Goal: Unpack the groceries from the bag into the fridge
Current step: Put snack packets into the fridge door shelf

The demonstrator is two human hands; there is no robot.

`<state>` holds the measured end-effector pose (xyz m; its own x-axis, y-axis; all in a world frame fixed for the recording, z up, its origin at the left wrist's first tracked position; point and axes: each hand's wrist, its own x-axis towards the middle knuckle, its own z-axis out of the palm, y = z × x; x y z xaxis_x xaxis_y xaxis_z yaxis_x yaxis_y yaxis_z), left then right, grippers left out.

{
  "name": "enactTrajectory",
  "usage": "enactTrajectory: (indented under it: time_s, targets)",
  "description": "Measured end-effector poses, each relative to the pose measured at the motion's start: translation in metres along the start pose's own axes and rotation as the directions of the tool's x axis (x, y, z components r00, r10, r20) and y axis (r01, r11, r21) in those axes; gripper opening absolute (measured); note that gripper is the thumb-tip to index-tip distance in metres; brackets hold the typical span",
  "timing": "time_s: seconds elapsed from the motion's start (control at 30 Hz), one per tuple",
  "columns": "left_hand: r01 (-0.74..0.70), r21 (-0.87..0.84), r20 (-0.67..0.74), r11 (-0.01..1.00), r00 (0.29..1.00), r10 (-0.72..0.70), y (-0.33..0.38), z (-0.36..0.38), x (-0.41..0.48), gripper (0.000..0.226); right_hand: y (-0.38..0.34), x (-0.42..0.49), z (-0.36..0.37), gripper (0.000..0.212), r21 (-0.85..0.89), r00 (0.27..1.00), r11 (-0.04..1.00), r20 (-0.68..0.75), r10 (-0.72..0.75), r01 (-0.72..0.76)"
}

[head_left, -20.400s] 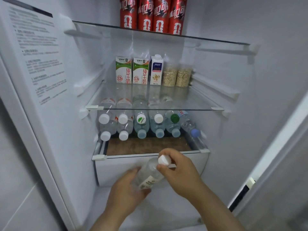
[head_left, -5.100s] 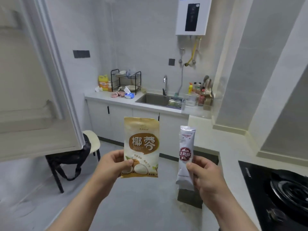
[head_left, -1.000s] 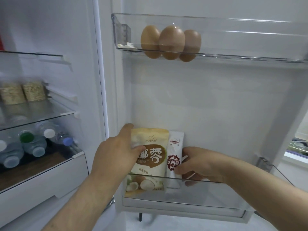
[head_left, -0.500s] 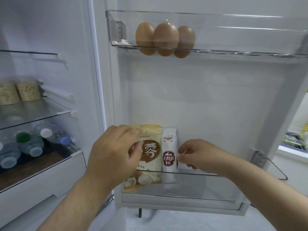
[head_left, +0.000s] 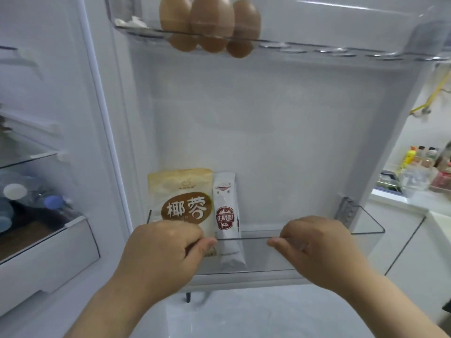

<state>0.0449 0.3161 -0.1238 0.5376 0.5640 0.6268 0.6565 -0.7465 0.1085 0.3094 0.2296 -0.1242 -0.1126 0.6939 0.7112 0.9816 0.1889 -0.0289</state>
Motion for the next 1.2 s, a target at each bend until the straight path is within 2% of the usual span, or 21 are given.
enactTrajectory:
  time_s: [0.23, 0.33, 0.43, 0.53, 0.7, 0.9, 1.07, 1.2]
  targets:
    - [0.075, 0.039, -0.045, 0.996, 0.996, -0.073, 0.013, -0.004, -0.003, 0.043, 0.000, -0.010, 0.011, 0.049, 0.002, 0.988, 0.996, -0.129, -0.089, 0.090]
    - [0.054, 0.036, -0.028, 0.998, 0.998, -0.053, 0.017, -0.005, -0.006, 0.043, 0.003, -0.018, 0.011, 0.038, -0.093, 0.980, 0.986, -0.135, -0.149, 0.137]
    - [0.070, -0.008, -0.026, 0.997, 0.997, -0.070, 0.027, -0.006, -0.007, 0.036, 0.013, -0.034, 0.005, 0.014, -0.110, 0.985, 0.987, -0.115, -0.130, 0.117]
    - [0.056, -0.099, -0.055, 0.993, 0.997, -0.062, 0.051, 0.000, -0.008, 0.035, 0.031, -0.053, -0.016, 0.034, -0.099, 0.995, 0.994, -0.091, -0.050, 0.041]
    - [-0.067, -0.200, 0.002, 0.978, 0.998, 0.069, 0.118, 0.012, 0.009, 0.042, 0.068, -0.093, -0.068, 0.033, -0.074, 0.997, 0.995, 0.020, 0.072, -0.071]
    - [-0.126, -0.294, 0.139, 0.947, 0.975, 0.173, 0.212, 0.026, 0.040, 0.043, 0.115, -0.151, -0.139, 0.031, -0.132, 0.965, 0.965, 0.101, 0.241, -0.227]
    - [-0.233, -0.198, 0.249, 0.952, 0.928, 0.278, 0.288, 0.052, 0.056, 0.049, 0.148, -0.210, -0.202, 0.039, -0.288, 0.847, 0.855, 0.195, 0.494, -0.432]
    - [-0.264, -0.282, 0.299, 0.922, 0.889, 0.346, 0.352, 0.076, 0.063, 0.048, 0.167, -0.260, -0.257, 0.045, -0.366, 0.737, 0.745, 0.195, 0.648, -0.558]
